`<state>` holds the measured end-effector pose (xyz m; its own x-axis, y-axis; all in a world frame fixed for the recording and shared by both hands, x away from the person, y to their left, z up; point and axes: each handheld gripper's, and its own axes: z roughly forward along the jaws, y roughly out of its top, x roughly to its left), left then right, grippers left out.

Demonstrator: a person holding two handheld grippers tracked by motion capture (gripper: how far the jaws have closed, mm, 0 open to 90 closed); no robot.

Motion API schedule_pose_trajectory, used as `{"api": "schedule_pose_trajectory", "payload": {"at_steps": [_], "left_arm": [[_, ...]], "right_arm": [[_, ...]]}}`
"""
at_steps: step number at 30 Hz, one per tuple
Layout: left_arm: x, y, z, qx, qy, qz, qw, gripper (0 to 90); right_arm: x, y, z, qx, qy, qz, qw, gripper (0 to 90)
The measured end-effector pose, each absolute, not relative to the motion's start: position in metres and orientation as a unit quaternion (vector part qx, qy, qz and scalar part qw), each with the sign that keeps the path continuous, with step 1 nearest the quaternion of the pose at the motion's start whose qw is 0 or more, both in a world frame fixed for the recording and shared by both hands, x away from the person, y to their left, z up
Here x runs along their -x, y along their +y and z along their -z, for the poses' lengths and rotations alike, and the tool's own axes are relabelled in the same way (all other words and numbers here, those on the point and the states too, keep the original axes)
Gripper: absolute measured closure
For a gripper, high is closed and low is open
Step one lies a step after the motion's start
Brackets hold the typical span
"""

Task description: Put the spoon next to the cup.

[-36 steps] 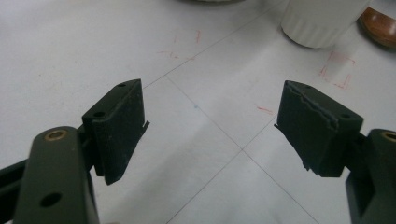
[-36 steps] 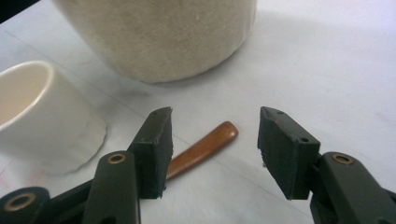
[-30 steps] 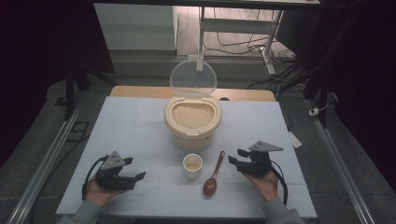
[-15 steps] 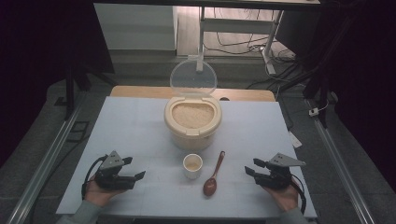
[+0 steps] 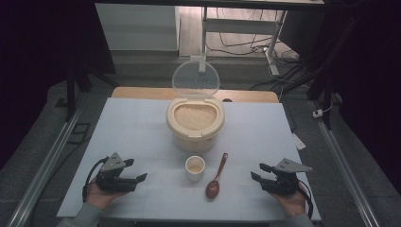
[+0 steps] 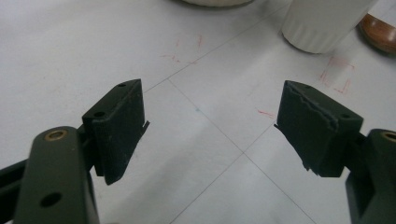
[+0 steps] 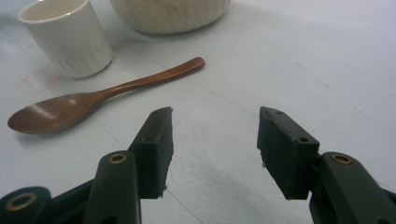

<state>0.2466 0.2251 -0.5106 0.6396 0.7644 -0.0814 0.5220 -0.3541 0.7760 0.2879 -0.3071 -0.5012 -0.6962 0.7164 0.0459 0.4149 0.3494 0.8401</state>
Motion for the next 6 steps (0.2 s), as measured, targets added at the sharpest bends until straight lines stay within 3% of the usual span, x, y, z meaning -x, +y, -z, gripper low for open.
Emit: {"api": "schedule_pose_trajectory", "payload": {"at_steps": [6], "left_arm": [[-0.2466,0.2252,0.5105,-0.809,0.398,-0.149,0.407,23.3]], "right_arm": [[-0.2873,-0.3063,0.5008,-0.348,0.807,-0.445,0.171,45.7]]}}
